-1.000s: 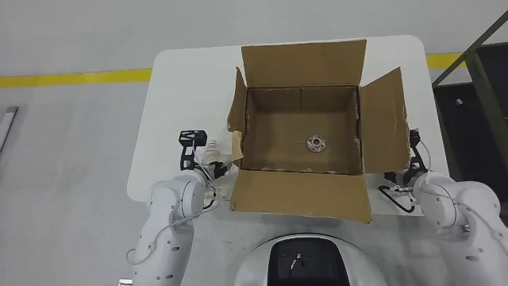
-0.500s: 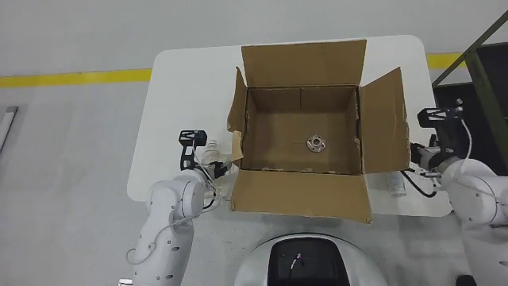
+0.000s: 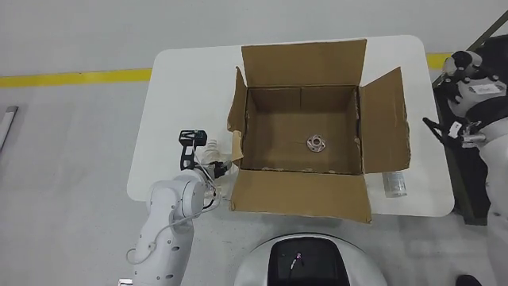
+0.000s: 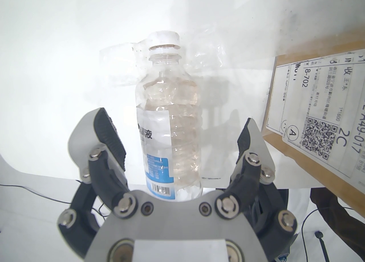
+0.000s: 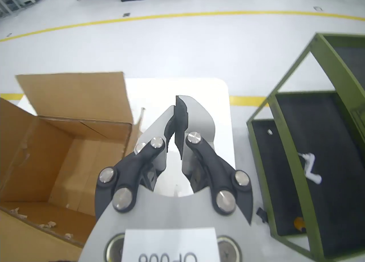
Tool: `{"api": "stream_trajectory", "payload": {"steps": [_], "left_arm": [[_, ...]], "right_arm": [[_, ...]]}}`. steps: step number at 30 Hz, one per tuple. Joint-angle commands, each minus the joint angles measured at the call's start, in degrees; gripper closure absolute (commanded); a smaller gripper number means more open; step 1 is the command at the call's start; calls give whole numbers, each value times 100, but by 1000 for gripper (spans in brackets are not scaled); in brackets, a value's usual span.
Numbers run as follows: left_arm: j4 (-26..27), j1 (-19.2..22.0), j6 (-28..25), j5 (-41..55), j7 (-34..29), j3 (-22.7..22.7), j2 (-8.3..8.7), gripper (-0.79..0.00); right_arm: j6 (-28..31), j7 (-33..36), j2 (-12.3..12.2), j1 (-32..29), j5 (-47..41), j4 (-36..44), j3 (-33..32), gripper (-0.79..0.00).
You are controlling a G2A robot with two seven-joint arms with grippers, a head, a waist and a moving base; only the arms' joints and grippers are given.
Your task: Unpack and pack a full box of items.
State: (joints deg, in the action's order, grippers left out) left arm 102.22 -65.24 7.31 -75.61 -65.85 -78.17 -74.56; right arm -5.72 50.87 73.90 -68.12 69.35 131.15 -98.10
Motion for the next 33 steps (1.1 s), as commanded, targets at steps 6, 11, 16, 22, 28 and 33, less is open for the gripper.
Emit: {"api": "stream_trajectory", "payload": {"steps": [6, 11, 16, 22, 28, 33], "left_arm": [[0, 0, 0, 0, 0, 0, 0, -785], [0, 0, 0, 0, 0, 0, 0, -785], [0, 0, 0, 0, 0, 0, 0, -785], [0, 0, 0, 0, 0, 0, 0, -785], [0, 0, 0, 0, 0, 0, 0, -785], [0, 0, 0, 0, 0, 0, 0, -785]], "right_arm": [[76, -58, 32, 496, -146, -498, 1055, 0], [210, 218, 66, 701, 387, -1083, 2089, 0], [153, 710, 148, 1086, 1010, -2079, 3057, 0], [38, 1192, 286, 1599, 1609, -3122, 3872, -46], [104, 1763, 403, 1952, 1508, -3524, 4167, -271], [267, 2111, 444, 2080, 1451, -3704, 4190, -585]]}}
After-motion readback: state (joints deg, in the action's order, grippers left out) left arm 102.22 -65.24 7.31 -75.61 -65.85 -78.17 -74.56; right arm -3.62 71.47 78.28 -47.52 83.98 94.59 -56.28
